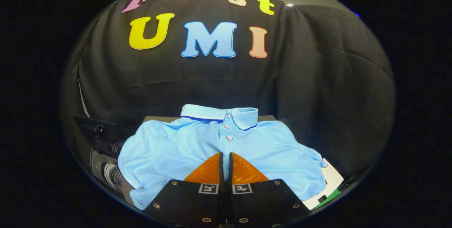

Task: Put the clothes into the washing machine and then close the washing machine lid.

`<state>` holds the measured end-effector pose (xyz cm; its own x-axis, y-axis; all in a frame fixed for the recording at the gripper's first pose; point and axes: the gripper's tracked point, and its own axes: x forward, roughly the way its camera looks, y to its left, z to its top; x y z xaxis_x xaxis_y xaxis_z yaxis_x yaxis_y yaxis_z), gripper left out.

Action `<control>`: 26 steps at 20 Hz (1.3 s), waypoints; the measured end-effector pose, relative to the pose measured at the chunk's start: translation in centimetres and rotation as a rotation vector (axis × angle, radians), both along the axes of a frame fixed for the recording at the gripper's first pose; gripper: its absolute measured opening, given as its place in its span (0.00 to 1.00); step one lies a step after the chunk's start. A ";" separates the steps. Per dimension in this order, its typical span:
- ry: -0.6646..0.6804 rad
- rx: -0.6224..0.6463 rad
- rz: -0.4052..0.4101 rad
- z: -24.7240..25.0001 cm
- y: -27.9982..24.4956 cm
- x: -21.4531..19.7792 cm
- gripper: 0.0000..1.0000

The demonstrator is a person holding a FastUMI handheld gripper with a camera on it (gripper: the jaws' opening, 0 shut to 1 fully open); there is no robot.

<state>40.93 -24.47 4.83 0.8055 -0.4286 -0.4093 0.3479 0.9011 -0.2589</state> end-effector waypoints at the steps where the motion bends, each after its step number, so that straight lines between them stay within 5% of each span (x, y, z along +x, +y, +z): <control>1: -0.017 -0.011 -0.012 1.1 0.3 0.2 0.00; 14: -0.136 -0.038 -0.040 9.5 12.7 0.8 0.00; 26: -0.135 0.038 0.142 8.2 33.7 0.7 0.00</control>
<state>41.60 9.24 12.98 0.9056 -0.2929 -0.3069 0.2456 0.9518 -0.1837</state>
